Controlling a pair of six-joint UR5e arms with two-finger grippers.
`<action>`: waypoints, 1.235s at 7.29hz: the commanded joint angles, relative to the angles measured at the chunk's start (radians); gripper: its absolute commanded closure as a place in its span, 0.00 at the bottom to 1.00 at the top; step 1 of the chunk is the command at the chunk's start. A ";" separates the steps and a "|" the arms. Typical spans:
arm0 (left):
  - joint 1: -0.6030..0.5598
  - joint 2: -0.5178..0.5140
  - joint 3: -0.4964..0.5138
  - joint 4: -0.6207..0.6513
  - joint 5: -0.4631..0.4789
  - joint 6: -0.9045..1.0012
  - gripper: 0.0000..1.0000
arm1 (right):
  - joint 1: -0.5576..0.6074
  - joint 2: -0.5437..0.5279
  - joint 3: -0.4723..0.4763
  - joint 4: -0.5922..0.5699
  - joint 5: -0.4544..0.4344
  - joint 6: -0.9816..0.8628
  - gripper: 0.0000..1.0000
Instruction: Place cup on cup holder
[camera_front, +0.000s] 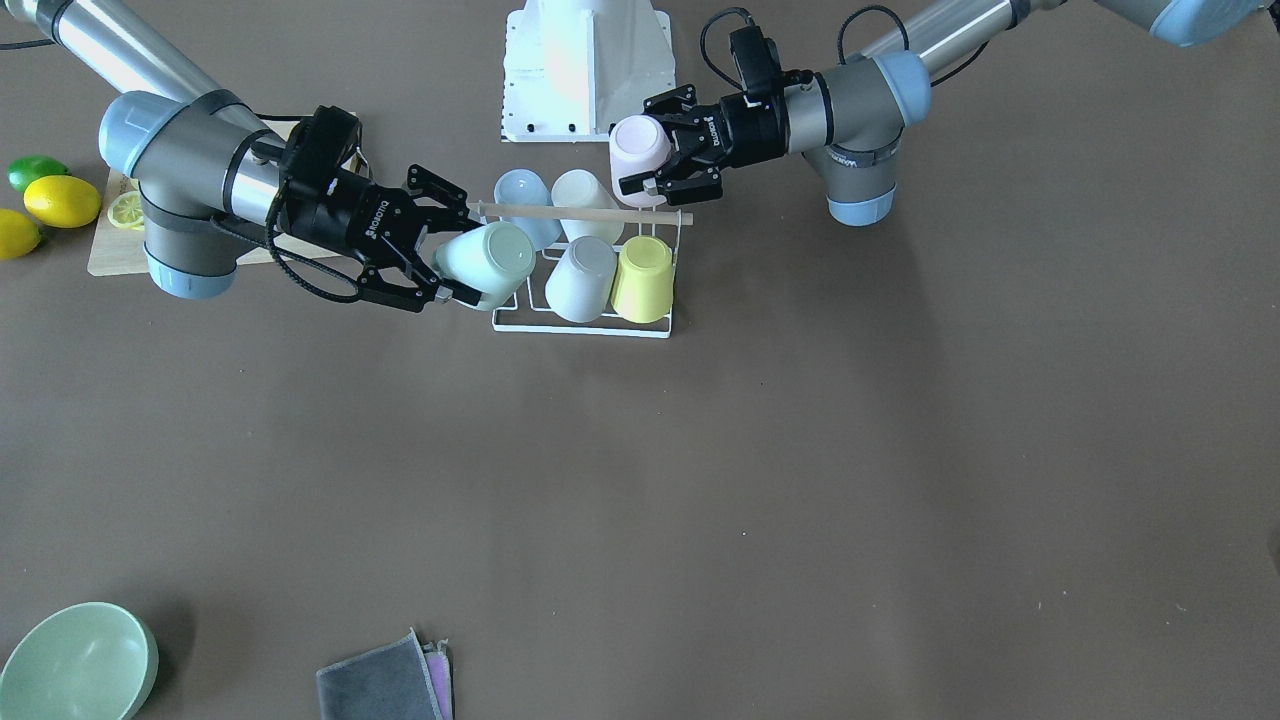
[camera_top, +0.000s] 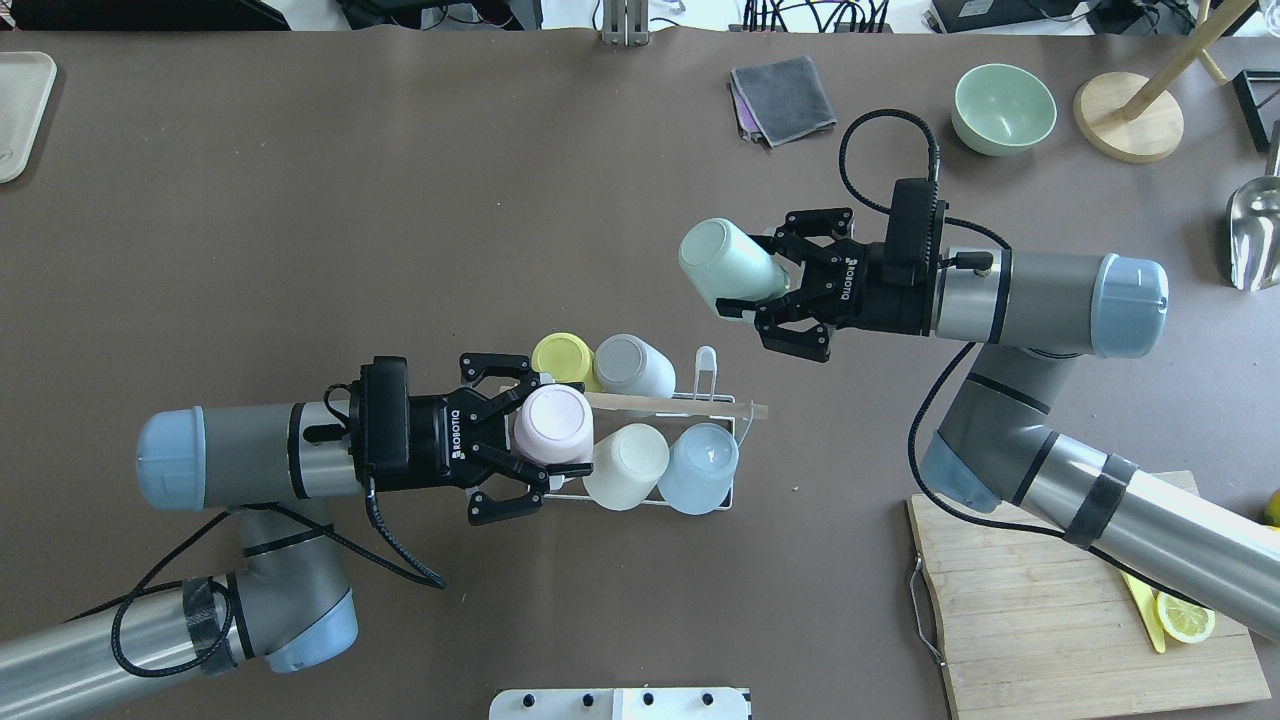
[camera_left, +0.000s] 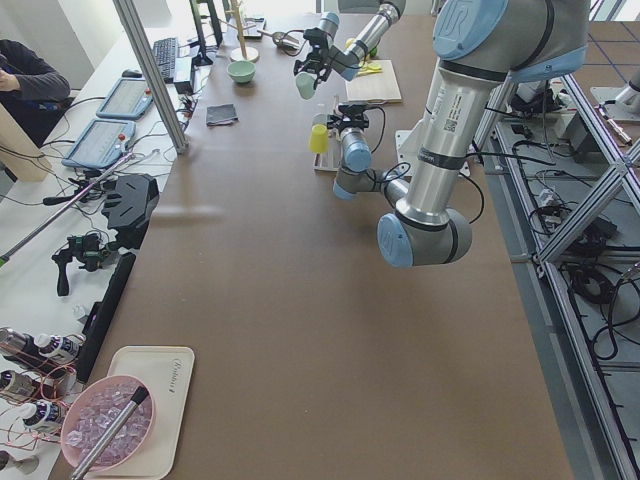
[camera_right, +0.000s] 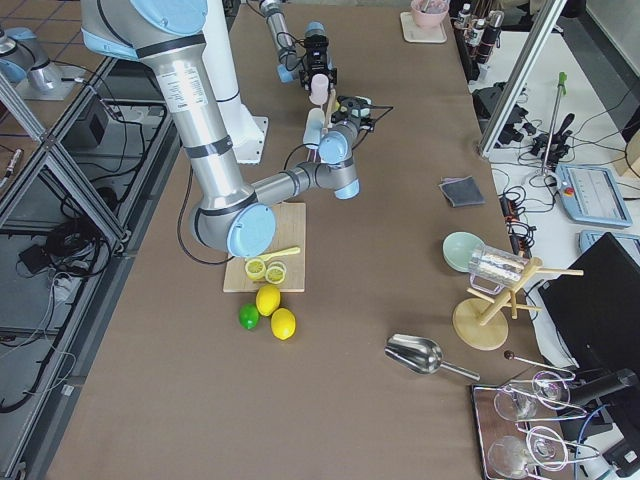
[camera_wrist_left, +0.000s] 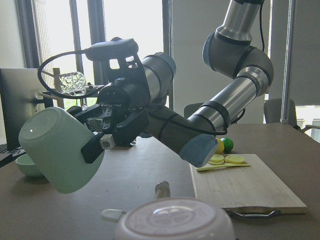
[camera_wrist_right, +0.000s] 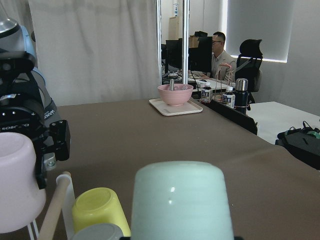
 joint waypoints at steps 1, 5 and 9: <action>0.000 0.000 0.009 -0.002 0.000 0.001 0.57 | -0.036 0.014 -0.001 -0.012 -0.003 -0.045 0.74; 0.009 -0.007 0.041 -0.002 0.000 0.000 0.57 | -0.073 0.012 -0.001 -0.018 -0.008 -0.049 0.74; 0.009 -0.023 0.060 -0.004 -0.001 -0.002 0.56 | -0.081 -0.015 0.004 -0.015 0.000 -0.046 0.70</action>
